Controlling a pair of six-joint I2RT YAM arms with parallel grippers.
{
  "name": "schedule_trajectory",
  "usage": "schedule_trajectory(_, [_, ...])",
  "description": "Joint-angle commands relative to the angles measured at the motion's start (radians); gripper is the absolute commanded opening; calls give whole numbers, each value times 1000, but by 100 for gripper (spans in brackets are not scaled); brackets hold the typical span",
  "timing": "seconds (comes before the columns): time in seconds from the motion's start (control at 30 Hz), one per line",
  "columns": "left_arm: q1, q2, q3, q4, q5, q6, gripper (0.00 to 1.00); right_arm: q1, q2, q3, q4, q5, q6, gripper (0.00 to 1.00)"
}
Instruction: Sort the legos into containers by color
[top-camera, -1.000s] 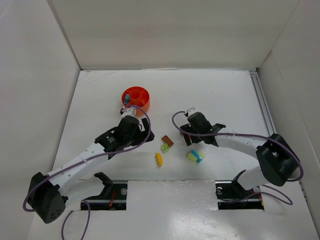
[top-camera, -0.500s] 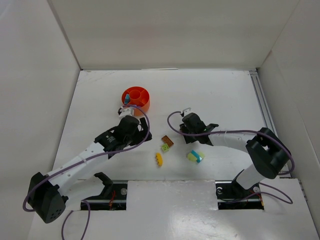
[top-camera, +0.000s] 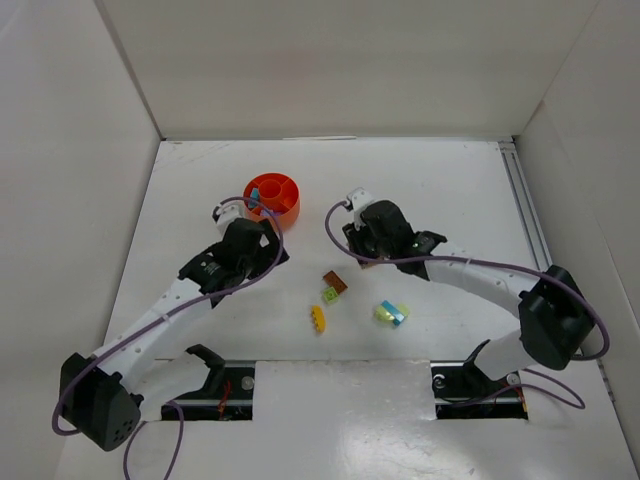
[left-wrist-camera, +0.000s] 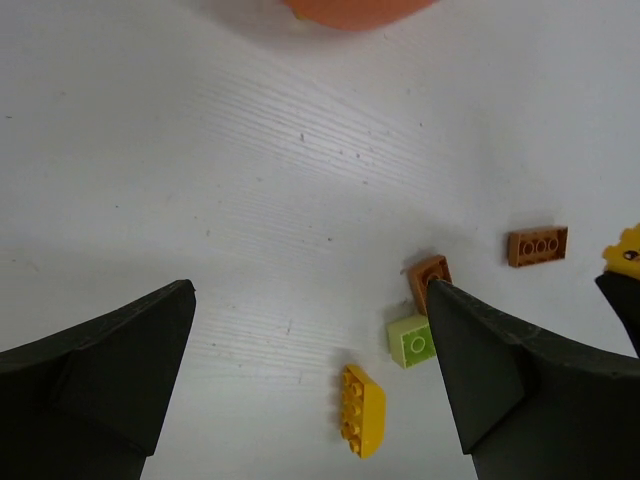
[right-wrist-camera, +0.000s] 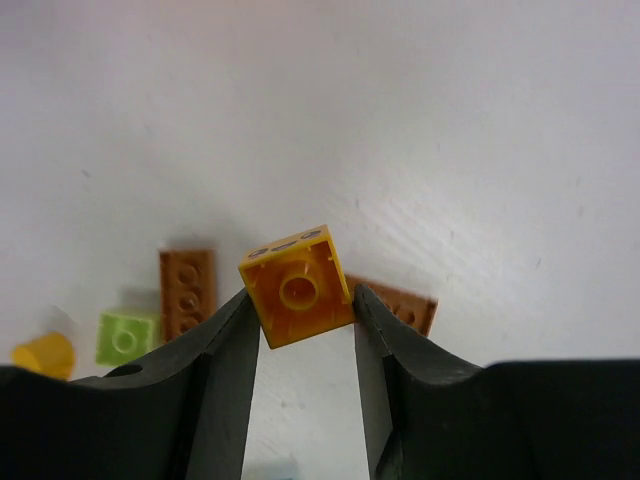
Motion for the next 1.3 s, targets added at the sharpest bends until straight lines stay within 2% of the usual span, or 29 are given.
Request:
schedule_trajectory(0.0, [60, -78, -4, -28, -21, -55, 100, 8, 40, 144, 53, -78, -103, 19])
schedule_trajectory(0.13, [157, -141, -30, -88, -41, -83, 100, 8, 202, 387, 53, -116, -163, 19])
schedule_trajectory(0.17, [211, -141, -45, -88, -41, -83, 100, 8, 235, 431, 53, -128, -163, 19])
schedule_trajectory(0.4, [449, -102, -95, -38, 190, -17, 100, -1, 488, 758, 53, -245, -202, 19])
schedule_trajectory(0.6, [450, -114, -95, -19, 177, 3, 100, -23, 655, 942, 30, -297, -212, 19])
schedule_trajectory(0.77, [450, -123, -95, -8, 205, 23, 100, -32, 736, 1028, -14, -309, -231, 21])
schedule_trajectory(1.27, [450, -112, -95, 12, 224, 50, 100, -41, 752, 1013, -25, -273, -231, 24])
